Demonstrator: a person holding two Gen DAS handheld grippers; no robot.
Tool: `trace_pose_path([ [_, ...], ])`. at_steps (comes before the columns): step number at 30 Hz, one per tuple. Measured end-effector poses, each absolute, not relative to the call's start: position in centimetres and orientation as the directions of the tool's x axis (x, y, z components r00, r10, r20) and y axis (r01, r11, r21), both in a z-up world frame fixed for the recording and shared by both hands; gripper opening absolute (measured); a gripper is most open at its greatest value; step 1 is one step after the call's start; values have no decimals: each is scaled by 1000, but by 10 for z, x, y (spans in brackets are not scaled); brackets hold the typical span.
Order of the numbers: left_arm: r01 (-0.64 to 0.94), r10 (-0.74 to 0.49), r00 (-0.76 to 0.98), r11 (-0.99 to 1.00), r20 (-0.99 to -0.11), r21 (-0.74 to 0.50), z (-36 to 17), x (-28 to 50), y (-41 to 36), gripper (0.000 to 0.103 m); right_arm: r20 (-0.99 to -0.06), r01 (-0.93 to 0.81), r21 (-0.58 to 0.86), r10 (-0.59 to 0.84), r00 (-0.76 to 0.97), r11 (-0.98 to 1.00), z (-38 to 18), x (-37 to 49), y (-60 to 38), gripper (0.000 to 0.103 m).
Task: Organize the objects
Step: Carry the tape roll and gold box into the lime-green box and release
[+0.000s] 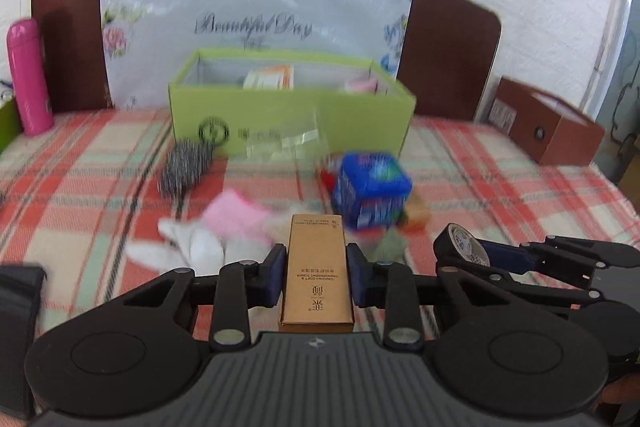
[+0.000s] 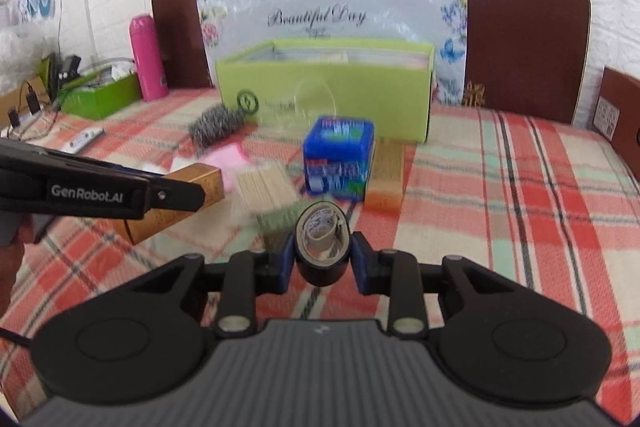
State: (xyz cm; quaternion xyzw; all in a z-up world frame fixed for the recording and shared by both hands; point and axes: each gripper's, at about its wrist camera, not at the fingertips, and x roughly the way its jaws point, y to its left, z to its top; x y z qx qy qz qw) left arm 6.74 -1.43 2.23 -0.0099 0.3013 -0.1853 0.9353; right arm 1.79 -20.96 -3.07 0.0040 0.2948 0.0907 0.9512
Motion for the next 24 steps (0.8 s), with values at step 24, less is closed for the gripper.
trace_pose_path([
  [24,136,-140,881,990,-452,-42,72,274,-1,33,-436,-107,-28,84,896,994,22,241,-214,29],
])
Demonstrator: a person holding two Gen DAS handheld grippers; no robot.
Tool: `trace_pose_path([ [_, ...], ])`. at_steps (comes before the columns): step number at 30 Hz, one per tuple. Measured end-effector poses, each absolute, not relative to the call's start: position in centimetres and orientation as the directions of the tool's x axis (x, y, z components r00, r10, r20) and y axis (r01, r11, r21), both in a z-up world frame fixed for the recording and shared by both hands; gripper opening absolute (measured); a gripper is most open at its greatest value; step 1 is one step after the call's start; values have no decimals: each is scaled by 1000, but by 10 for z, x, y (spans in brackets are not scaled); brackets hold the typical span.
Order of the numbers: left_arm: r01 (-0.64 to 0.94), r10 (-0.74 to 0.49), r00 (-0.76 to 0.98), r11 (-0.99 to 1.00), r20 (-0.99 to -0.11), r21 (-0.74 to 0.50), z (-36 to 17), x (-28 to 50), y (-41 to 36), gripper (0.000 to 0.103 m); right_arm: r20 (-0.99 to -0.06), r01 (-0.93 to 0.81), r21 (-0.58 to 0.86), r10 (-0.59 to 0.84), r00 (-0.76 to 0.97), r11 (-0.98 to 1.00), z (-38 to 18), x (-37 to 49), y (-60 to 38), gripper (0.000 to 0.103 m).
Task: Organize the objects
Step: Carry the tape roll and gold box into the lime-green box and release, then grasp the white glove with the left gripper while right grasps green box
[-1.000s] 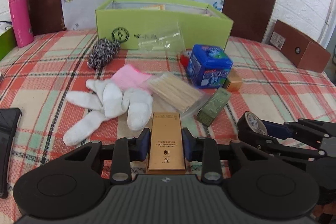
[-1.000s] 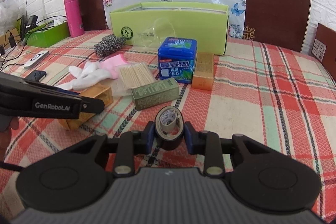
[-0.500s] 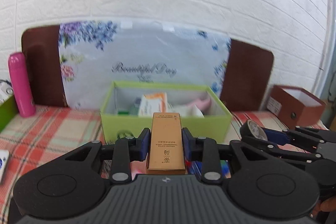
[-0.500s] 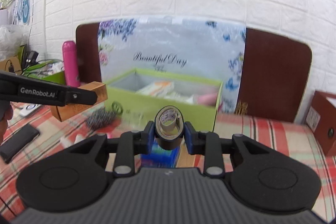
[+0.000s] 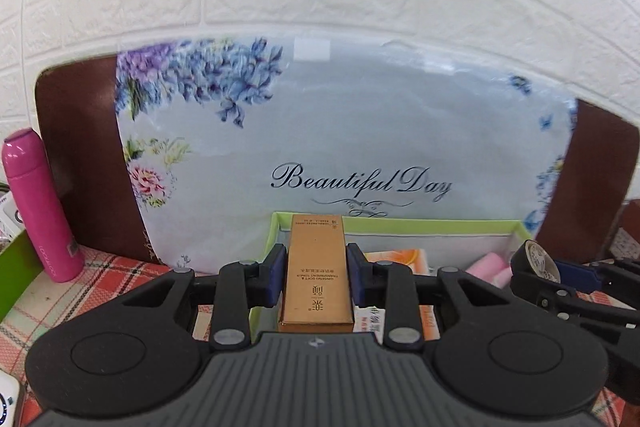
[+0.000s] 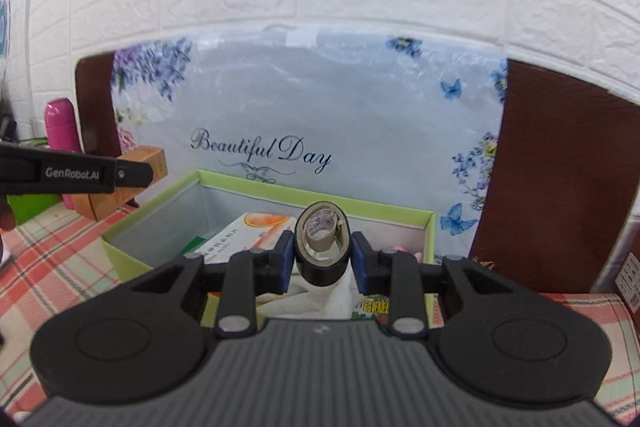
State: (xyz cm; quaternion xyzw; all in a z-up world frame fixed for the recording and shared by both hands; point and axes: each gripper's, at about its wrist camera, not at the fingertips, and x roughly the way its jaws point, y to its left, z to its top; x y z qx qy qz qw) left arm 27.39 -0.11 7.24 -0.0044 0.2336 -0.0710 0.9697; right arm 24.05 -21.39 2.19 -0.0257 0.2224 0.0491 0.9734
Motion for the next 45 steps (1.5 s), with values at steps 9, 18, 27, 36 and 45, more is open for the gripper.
trace_pose_path([
  [9,57,-50,905,998,-422,5,54,291,-2,90,-465,-51,-123,-12,885,991,-12,276,-207,79],
  [18,62,-49,906,998,-420,18,69,268,-12,90,-434,-33,-90,-9,901,995,0,250,-215,103],
  [27,94,-68,916,995,-395,46,93,218,-27,90,-414,-28,-97,-15,910,995,24,213,-217,103],
  [36,111,-90,921,993,-380,33,95,153,-30,90,-429,35,-140,-93,899,989,32,161,-210,103],
  [45,125,-116,894,992,-433,-8,75,111,-35,90,-459,43,-159,-113,881,986,22,113,-212,103],
])
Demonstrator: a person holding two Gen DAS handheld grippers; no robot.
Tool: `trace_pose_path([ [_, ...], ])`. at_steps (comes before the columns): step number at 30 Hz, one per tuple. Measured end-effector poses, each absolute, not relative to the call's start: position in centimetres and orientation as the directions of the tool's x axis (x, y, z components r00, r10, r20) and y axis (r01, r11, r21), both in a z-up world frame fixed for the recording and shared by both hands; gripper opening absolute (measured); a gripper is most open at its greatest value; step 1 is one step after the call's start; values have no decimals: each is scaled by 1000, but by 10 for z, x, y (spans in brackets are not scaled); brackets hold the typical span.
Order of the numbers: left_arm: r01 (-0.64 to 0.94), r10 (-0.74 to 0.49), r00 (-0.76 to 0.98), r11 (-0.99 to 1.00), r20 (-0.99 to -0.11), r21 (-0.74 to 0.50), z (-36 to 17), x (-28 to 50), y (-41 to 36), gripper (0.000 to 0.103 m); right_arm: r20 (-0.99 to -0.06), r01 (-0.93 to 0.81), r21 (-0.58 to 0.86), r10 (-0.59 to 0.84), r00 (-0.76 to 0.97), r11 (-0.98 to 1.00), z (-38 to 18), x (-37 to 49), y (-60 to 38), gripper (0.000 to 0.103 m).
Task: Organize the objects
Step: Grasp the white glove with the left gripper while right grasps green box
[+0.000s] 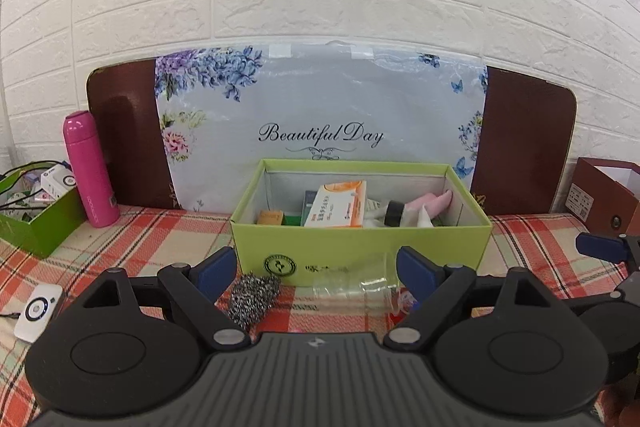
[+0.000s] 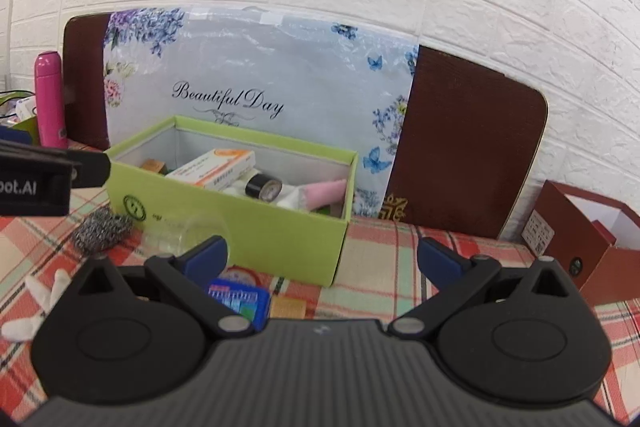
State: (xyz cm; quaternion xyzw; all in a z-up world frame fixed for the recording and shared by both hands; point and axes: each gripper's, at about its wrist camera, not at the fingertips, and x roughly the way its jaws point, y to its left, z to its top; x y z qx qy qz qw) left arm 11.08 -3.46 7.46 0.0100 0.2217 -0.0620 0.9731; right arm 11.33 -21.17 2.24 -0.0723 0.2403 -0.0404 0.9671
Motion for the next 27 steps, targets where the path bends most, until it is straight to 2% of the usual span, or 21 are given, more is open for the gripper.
trace_pose_path([
  [12,133,-134,851,990,-508,-38,46,76,-32,90,-555,41,-128,-106,825,991,-10,81,-211,103],
  [16,140,-123,840,990,-529,-8,31,66,-19,90,-584,-2,-64,-36,811,998,-25,72,-212,103],
  [21,165,-128,803,986,-582,10,4,60,6,90,-584,-197,-7,156,796,980,-48,56,-198,103],
  [27,158,-141,795,987,-590,-24,-4,66,27,90,-585,-271,-30,203,785,962,-58,70,-176,98],
])
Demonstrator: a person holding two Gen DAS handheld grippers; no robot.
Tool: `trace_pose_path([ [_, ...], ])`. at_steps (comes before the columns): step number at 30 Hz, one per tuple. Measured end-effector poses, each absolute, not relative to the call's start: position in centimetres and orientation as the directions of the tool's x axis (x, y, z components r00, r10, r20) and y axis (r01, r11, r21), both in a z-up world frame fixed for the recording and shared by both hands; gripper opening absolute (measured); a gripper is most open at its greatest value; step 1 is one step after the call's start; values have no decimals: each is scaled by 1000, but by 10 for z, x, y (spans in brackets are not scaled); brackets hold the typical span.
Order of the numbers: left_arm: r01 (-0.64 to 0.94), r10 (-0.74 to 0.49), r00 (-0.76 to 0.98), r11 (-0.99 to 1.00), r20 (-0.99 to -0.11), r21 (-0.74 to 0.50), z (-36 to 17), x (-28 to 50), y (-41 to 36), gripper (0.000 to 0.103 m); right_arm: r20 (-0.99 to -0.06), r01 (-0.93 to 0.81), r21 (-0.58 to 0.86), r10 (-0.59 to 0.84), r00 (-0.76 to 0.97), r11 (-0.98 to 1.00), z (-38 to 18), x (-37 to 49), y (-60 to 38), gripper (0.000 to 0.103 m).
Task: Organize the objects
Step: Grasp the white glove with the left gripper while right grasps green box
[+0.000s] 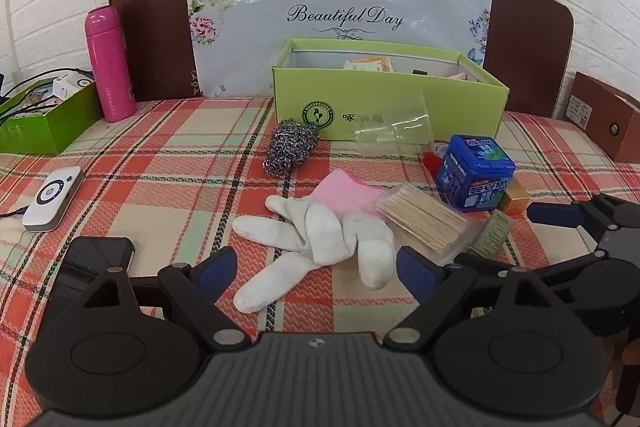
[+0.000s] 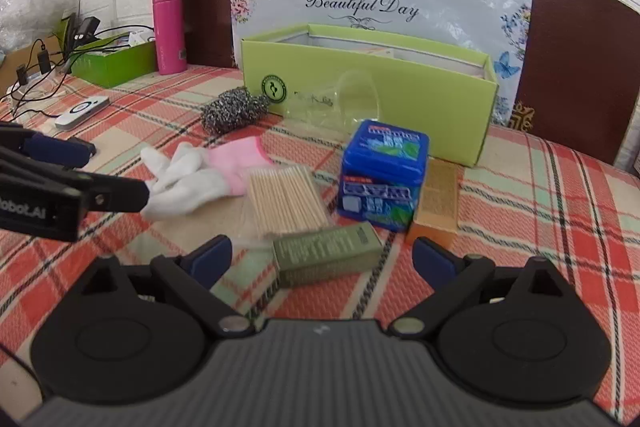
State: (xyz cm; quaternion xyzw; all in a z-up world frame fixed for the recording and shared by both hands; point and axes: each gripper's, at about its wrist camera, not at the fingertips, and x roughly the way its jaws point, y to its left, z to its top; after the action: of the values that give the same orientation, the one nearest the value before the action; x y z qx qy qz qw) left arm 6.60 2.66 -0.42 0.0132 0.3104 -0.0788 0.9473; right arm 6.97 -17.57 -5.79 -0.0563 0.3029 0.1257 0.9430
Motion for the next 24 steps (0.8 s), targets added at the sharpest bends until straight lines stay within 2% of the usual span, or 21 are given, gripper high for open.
trace_pose_path([
  [2,159,-150,791,987,-593,-36,-5,73,27,90,-599,-267,-28,198,776,963,-62,77,-172,98],
  [3,164,-155,791,986,-592,-39,-5,77,25,90,-604,-272,-24,203,771,962,-64,80,-171,95],
  [4,172,-159,793,984,-589,-34,-5,82,24,90,-607,-274,-21,205,768,961,-67,82,-171,87],
  [5,179,-158,795,984,-586,-23,-6,88,22,90,-618,-275,-17,206,759,961,-69,83,-171,65],
  [11,219,-173,761,976,-625,-4,-19,124,15,90,-630,-249,59,230,742,967,-67,69,-196,63],
  [13,243,-202,735,970,-647,-26,-27,127,14,86,-634,-234,68,223,741,970,-67,59,-206,63],
  [14,260,-231,714,964,-661,-56,-31,127,15,60,-638,-225,76,221,738,971,-67,55,-212,63],
  [15,275,-256,689,958,-678,-83,-35,126,15,39,-640,-215,83,217,737,973,-67,51,-218,63],
  [16,271,-241,706,961,-666,-61,-36,120,13,38,-642,-205,86,211,737,975,-66,47,-222,63],
  [18,291,-232,701,956,-674,-27,-35,108,7,20,-646,-186,87,197,737,979,-66,40,-230,63],
  [22,329,-286,677,942,-678,-69,-32,75,-3,20,-655,-157,90,177,735,983,-66,36,-234,64],
  [23,323,-272,687,945,-674,-52,-32,68,-6,25,-655,-154,91,176,735,984,-65,35,-234,65],
  [24,317,-259,695,948,-671,-37,-31,64,-7,35,-655,-153,91,175,735,984,-65,34,-233,68],
])
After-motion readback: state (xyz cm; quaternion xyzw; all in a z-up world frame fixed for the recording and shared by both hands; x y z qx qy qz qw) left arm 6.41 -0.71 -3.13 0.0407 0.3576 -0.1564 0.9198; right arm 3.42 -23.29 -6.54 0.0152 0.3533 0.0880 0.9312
